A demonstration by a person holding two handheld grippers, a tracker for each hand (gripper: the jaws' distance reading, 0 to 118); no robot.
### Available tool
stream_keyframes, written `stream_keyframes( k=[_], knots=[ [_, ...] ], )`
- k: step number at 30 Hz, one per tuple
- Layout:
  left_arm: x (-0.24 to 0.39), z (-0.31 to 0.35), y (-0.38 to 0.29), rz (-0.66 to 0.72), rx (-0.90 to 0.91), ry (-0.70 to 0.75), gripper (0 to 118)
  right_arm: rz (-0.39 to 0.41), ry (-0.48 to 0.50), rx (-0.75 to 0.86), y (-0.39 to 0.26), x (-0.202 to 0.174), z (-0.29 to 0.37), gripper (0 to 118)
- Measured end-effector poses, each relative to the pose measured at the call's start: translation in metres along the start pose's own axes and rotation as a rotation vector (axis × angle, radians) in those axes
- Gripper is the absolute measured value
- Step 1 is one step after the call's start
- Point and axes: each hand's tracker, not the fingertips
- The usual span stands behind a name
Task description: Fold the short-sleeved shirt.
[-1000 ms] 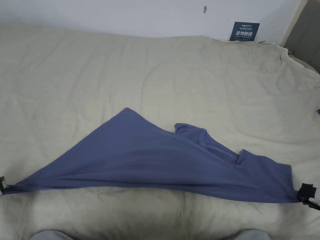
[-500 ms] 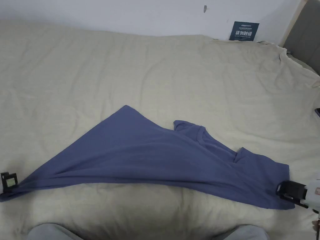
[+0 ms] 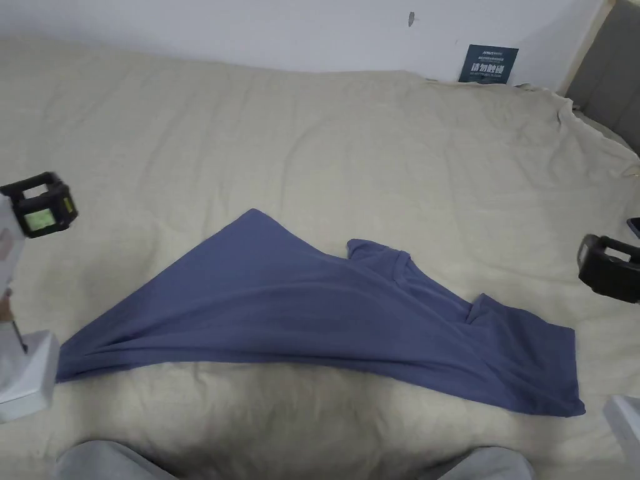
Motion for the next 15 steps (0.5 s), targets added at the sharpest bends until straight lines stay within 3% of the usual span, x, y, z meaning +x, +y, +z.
stream_keyframes(
  k=[5,7,9,10,13,15],
  knots=[
    [0.043,0.028,-0.012,-0.049,0.073,-0.126,118,-0.014,0.073,0.049,-0.011,-0.032,0.013,113],
    [0.049,0.034,-0.019,-0.053,0.071,-0.144,112,-0.019,0.086,0.038,-0.017,-0.04,0.015,105],
    [0.055,0.04,-0.026,-0.062,0.074,-0.159,93,-0.035,0.106,0.036,-0.024,-0.045,0.017,81],
    [0.055,0.037,-0.031,-0.066,0.067,-0.16,74,-0.039,0.108,0.031,-0.026,-0.048,0.017,58],
    [0.055,0.038,-0.04,-0.072,0.042,-0.181,30,-0.042,0.11,0.025,-0.031,-0.05,0.016,7],
    [0.057,0.035,-0.047,-0.112,-0.016,-0.215,14,-0.041,0.124,0.015,-0.031,-0.05,0.016,0]
  ],
)
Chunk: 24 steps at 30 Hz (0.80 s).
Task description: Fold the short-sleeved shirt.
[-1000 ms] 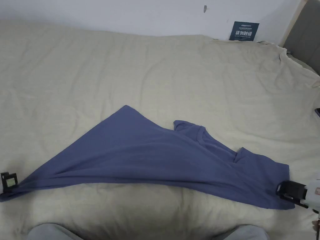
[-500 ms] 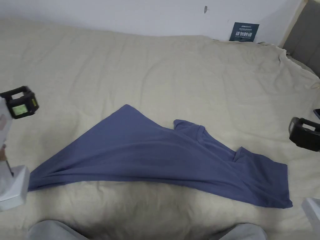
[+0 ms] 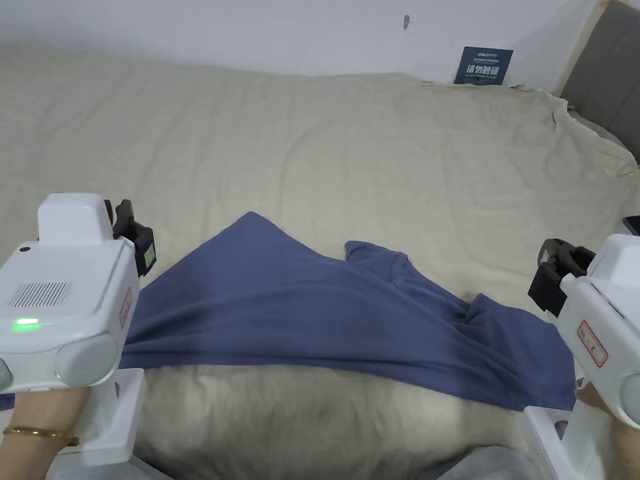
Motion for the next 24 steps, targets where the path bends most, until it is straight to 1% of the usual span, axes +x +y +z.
stream_keyframes(
  k=[2,6,10,13,17,18,20,21,22,23,24],
  knots=[
    [0.001,-0.002,-0.005,-0.024,-0.005,0.014,0,-0.008,0.011,-0.009,0.001,-0.001,0.0,0],
    [0.001,-0.001,-0.007,0.016,-0.019,-0.002,0,-0.026,0.004,-0.011,0.002,0.0,0.001,0],
    [0.003,-0.001,-0.008,0.016,-0.019,-0.006,0,-0.041,0.001,-0.013,0.003,0.002,0.0,0],
    [0.001,-0.003,-0.008,0.034,-0.021,-0.013,0,-0.038,0.001,-0.018,0.003,0.004,-0.001,0],
    [0.002,-0.003,-0.008,0.039,-0.019,-0.013,0,-0.015,-0.001,-0.032,0.007,0.007,-0.002,0],
    [0.002,-0.004,-0.008,0.04,-0.019,-0.013,0,-0.008,-0.004,-0.053,0.01,0.009,-0.002,0],
    [0.005,0.001,-0.005,0.041,-0.016,-0.014,0,-0.018,-0.003,-0.081,0.014,0.018,-0.006,0],
    [0.005,0.001,-0.005,0.043,-0.017,-0.016,0,-0.03,-0.009,-0.146,0.016,0.025,-0.011,1],
    [0.005,0.001,-0.005,0.045,-0.016,-0.018,0,-0.046,-0.024,-0.192,0.019,0.03,-0.014,4],
    [0.007,0.004,-0.003,0.045,-0.014,-0.021,0,-0.072,-0.022,-0.235,0.02,0.039,-0.019,13],
    [0.008,0.005,-0.002,0.045,-0.013,-0.023,0,-0.074,-0.024,-0.289,0.019,0.049,-0.026,29]
  ],
)
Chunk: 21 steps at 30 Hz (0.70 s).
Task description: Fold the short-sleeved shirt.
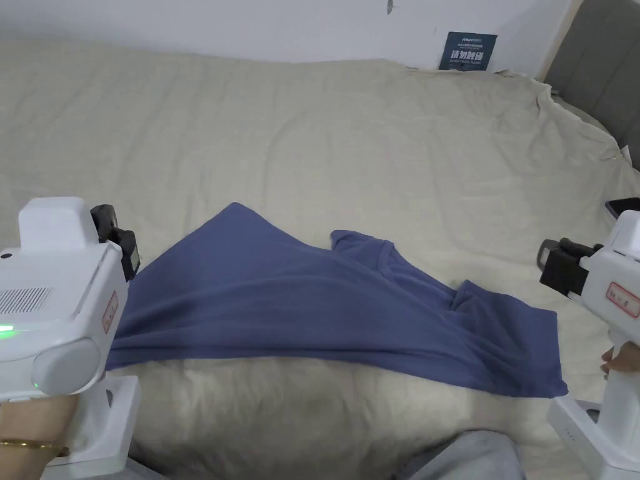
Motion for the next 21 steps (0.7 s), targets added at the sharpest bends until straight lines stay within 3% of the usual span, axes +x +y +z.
stream_keyframes(
  k=[1,2,3,4,8,12,19,21],
  knots=[
    [0.001,0.0,0.0,0.0,0.0,-0.002,0,0.001,-0.012,-0.053,0.0,0.008,-0.008,65],
    [0.001,0.0,0.0,0.001,0.001,-0.003,0,0.011,-0.026,-0.096,-0.001,0.014,-0.015,89],
    [0.001,-0.001,0.0,0.004,0.001,-0.006,0,0.028,-0.058,-0.16,-0.003,0.021,-0.023,105],
    [0.001,-0.001,0.0,0.005,0.001,-0.008,0,0.025,-0.08,-0.211,-0.006,0.027,-0.03,113],
    [0.005,0.0,0.002,-0.002,0.003,-0.015,0,-0.071,-0.144,-0.384,-0.029,0.054,-0.061,113],
    [0.007,-0.001,0.002,-0.001,0.002,-0.017,0,-0.178,-0.147,-0.518,-0.059,0.075,-0.087,111],
    [0.011,0.0,0.0,0.006,-0.013,-0.013,0,-0.262,-0.206,-0.568,-0.093,0.072,-0.11,95],
    [0.011,-0.001,-0.001,0.0,-0.021,-0.012,0,-0.272,-0.197,-0.567,-0.096,0.069,-0.114,85]
  ],
)
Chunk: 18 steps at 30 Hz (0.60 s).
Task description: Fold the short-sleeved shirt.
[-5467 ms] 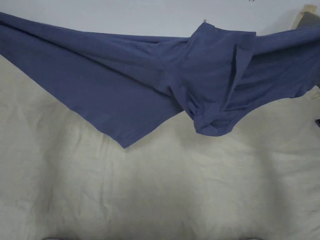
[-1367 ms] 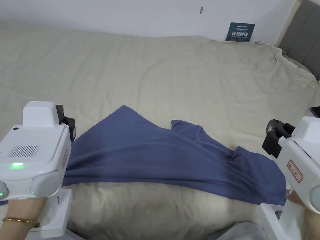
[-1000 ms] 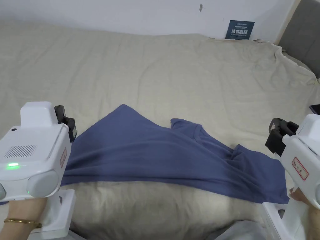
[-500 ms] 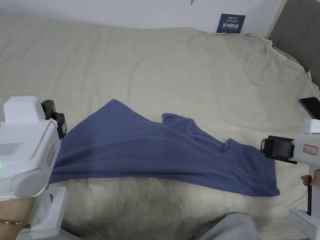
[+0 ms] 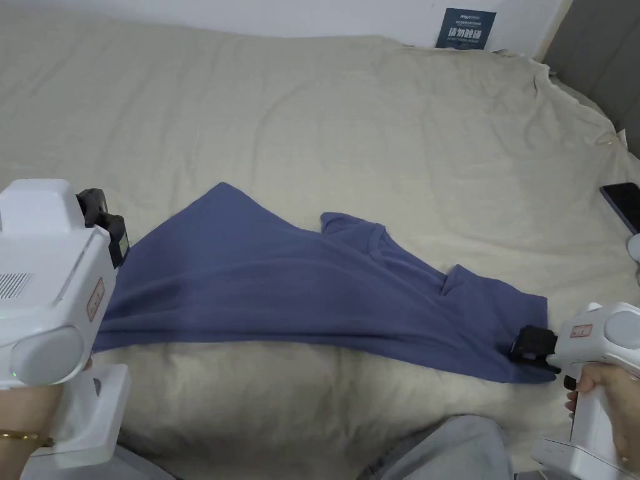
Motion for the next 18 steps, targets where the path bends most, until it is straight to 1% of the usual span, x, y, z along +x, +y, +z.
stream_keyframes(
  k=[2,4,5,6,8,9,10,11,12,14,15,16,17,18],
  knots=[
    [0.0,0.0,-0.001,-0.003,-0.006,0.002,0,0.006,0.005,0.006,-0.001,-0.003,-0.002,63],
    [0.0,0.0,-0.002,0.001,-0.012,0.004,0,0.004,0.025,0.011,-0.001,-0.006,-0.002,32],
    [0.0,-0.001,-0.002,0.007,-0.015,0.004,0,0.001,0.031,0.015,0.0,-0.006,-0.002,20],
    [-0.002,-0.002,-0.002,0.013,-0.019,0.005,0,-0.021,0.071,0.024,0.0,-0.007,-0.001,6],
    [-0.003,-0.004,-0.003,0.023,-0.03,0.004,0,-0.005,0.043,0.024,0.002,-0.012,0.004,5],
    [-0.004,-0.007,-0.002,0.032,-0.035,0.0,0,0.022,0.042,0.037,0.003,-0.013,0.006,5],
    [-0.005,-0.009,-0.001,0.044,-0.042,-0.002,0,0.025,0.037,0.043,0.003,-0.014,0.009,5],
    [-0.006,-0.013,0.0,0.061,-0.049,-0.005,3,0.022,0.04,0.051,0.002,-0.013,0.013,5],
    [-0.006,-0.018,0.003,0.084,-0.067,-0.02,10,0.016,0.05,0.056,0.003,-0.013,0.016,5],
    [-0.006,-0.03,0.012,0.122,-0.115,-0.047,37,0.01,0.067,0.067,0.006,-0.011,0.018,5],
    [-0.005,-0.038,0.017,0.131,-0.129,-0.052,57,0.016,0.072,0.075,0.007,-0.011,0.022,5],
    [-0.003,-0.047,0.021,0.128,-0.143,-0.046,85,0.026,0.07,0.082,0.008,-0.013,0.025,5],
    [0.001,-0.059,0.026,0.111,-0.16,-0.027,106,0.034,0.071,0.09,0.009,-0.013,0.026,5],
    [0.004,-0.069,0.029,0.099,-0.168,-0.018,118,0.038,0.075,0.093,0.01,-0.014,0.028,5]
  ],
)
